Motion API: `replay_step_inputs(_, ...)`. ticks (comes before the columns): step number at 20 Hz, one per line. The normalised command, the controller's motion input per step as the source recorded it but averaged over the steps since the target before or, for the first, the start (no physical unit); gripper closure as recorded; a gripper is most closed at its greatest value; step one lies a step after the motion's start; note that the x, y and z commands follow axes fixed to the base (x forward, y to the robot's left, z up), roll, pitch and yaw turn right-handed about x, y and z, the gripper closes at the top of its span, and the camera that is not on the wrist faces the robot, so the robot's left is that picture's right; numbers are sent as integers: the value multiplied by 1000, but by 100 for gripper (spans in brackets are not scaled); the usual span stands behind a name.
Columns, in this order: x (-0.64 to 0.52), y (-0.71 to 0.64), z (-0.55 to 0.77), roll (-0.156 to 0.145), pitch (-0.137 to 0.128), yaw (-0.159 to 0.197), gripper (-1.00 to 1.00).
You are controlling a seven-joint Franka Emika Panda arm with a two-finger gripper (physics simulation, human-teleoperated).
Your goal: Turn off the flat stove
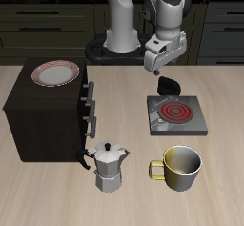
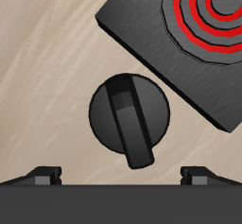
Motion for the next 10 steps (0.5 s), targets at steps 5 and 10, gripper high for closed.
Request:
replay_step_inputs(5, -32, -45, -139, -8, 4, 55, -100)
replay_step_inputs(10, 38, -24, -126, -23, -10, 52, -100)
